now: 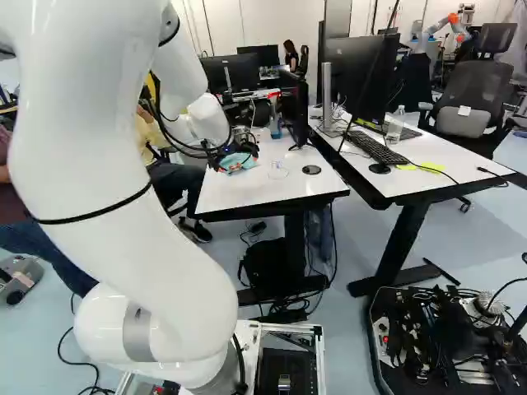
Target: Clean the table with the green towel
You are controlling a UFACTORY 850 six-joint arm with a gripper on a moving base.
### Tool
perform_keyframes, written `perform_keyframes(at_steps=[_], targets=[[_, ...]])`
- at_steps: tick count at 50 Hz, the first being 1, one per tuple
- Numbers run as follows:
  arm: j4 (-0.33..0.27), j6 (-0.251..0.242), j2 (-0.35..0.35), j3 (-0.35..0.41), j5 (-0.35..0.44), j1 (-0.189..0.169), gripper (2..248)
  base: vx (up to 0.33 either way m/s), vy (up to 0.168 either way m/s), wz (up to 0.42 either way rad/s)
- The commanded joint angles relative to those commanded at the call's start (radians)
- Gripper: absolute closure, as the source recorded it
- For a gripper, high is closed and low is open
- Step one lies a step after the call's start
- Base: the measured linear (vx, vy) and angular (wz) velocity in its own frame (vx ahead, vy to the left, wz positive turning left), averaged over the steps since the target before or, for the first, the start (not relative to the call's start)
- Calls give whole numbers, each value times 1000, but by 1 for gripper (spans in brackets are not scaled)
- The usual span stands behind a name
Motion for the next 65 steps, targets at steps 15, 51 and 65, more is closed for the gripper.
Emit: perform_keyframes(at_steps=[15, 51, 65], targets=[[-31, 0, 50, 54, 127, 5, 3, 0, 0, 0], [251, 0, -91, -14, -59, -79, 3, 0, 0, 0], [279, 0, -100, -17, -81, -81, 3, 0, 0, 0]])
